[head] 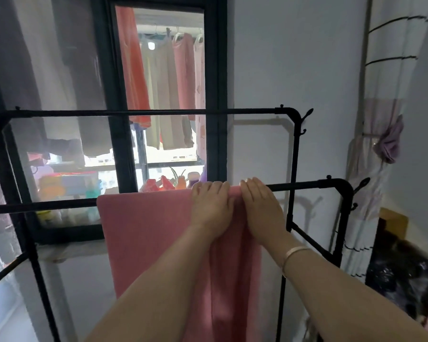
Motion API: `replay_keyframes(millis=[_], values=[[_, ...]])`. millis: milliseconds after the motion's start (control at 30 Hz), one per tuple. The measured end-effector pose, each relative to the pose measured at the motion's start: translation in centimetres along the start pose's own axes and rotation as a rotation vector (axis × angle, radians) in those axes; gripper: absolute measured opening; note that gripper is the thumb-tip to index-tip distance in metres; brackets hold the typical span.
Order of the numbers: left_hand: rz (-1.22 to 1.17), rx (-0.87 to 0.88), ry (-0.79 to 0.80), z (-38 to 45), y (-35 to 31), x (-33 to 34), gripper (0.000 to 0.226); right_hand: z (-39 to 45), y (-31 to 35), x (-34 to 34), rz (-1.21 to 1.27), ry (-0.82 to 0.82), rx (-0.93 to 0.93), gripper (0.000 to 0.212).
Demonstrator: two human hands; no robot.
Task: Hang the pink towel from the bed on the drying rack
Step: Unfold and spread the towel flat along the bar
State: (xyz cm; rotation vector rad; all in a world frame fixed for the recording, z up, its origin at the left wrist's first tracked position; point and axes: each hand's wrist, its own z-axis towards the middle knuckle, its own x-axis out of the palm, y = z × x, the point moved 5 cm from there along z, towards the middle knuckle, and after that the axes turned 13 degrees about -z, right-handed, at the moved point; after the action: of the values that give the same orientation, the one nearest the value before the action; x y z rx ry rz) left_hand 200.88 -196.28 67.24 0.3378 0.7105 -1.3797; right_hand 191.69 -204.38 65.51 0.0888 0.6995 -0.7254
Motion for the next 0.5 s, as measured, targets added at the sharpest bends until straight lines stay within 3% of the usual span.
replay_keyframes(millis=[200,500], values=[[-0.098,-0.054,-0.113,0.1,0.1,-0.8,0.026,-0.8,-5.8,0.4,0.007,0.014,0.108,0.049],[-0.138,-0.108,-0.135,0.4,0.0,-0.9,0.021,-0.6,-7.2,0.3,-0.052,0.043,0.099,0.050]])
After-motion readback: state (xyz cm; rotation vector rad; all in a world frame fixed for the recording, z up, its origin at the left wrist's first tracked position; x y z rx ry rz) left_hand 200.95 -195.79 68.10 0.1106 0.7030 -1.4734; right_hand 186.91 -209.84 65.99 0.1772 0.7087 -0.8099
